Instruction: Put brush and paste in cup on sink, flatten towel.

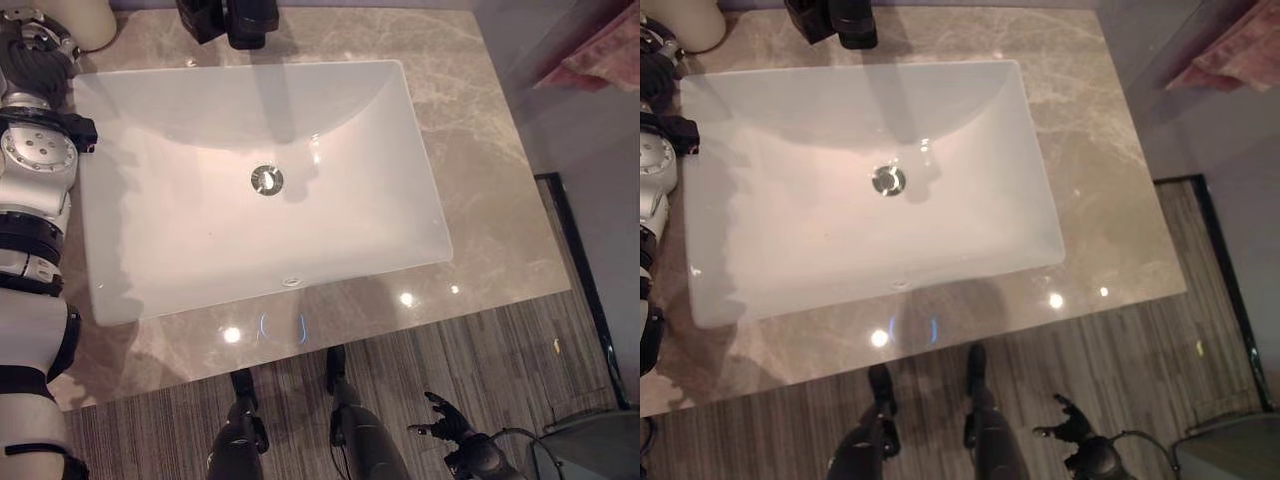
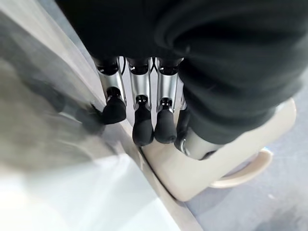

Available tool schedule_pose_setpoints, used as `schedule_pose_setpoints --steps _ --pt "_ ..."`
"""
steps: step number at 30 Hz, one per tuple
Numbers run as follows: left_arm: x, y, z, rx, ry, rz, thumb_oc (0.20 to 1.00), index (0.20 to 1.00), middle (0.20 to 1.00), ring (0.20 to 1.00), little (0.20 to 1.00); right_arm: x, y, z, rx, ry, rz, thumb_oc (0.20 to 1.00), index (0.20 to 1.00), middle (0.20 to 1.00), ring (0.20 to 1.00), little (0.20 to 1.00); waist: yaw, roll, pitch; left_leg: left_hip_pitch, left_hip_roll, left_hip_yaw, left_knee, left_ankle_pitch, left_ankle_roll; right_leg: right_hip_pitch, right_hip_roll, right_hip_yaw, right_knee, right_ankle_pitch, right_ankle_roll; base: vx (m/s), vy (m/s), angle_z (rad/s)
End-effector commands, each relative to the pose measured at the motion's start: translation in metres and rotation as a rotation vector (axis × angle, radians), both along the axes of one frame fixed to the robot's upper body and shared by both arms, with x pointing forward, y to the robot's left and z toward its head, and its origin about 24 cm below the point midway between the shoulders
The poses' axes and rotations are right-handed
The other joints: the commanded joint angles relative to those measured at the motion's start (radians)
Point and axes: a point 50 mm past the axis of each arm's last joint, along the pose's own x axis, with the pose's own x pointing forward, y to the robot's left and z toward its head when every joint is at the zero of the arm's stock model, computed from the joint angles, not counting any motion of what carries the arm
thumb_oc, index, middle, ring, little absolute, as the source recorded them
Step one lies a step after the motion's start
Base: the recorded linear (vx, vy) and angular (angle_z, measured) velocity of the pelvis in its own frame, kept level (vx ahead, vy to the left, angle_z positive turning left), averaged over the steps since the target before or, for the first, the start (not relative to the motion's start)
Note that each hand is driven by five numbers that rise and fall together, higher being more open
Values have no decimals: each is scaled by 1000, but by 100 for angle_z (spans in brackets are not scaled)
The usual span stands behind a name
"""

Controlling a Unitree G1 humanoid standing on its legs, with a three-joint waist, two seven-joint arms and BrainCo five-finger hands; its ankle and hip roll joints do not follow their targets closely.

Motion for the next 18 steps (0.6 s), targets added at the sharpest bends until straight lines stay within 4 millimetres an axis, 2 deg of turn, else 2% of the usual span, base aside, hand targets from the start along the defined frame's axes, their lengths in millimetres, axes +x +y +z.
schedule_pose_setpoints --steps 1,3,7,13,14,15,17,18 --pt "5 -3 7 -50 -21 37 200 200 200 200 200 -2 -19 4 -43 -3 -21 1000 1000 1000 1000 1000 -34 54 55 45 20 -37 77 -106 7 64 -53 52 -3 151 118 -2 -5 -3" --pt "3 5 3 -80 -24 85 200 200 200 200 200 1 -17 5 -48 -7 -12 1000 1000 1000 1000 1000 -30 55 53 43 17 -44 75 -103 7 68 -55 43 -3 151 118 0 0 0" --pt "1 9 0 -122 -44 124 200 200 200 200 200 -1 -14 2 -46 4 -2 1000 1000 1000 1000 1000 -26 55 51 48 16 -50 68 -97 6 76 -57 34 -3 147 118 2 -10 1" --pt "0 4 -27 -191 -100 130 200 200 200 200 200 -4 -7 -4 -51 29 -18 1000 1000 1000 1000 1000 5 61 53 99 20 -78 36 -77 -2 129 -59 -4 -3 110 107 34 -59 8" --pt "-5 7 -35 -195 -120 133 200 200 200 200 200 -4 -6 -4 -51 29 -22 1000 1000 1000 1000 1000 14 62 52 117 22 -83 29 -74 -4 146 -61 -12 -3 100 103 -31 -68 8" --pt "-11 10 -42 -202 -156 125 200 200 200 200 200 -6 -6 -6 -56 38 -39 1000 1000 1000 1000 1000 25 56 53 126 18 -76 22 -42 1 154 -68 -24 -3 105 92 19 -79 9" --pt "-27 19 -62 -219 -189 119 200 200 200 200 200 -10 -9 -7 -63 49 -54 1000 1000 1000 1000 1000 36 64 44 182 19 -81 -5 -40 -2 197 -68 -35 -3 84 86 69 -41 5" --pt "-38 16 -70 -236 -242 77 200 200 200 200 200 -11 -10 -7 -65 50 -70 1000 1000 1000 1000 1000 46 69 41 213 18 -83 -21 -37 -4 219 -67 -41 1 71 83 136 -19 1"
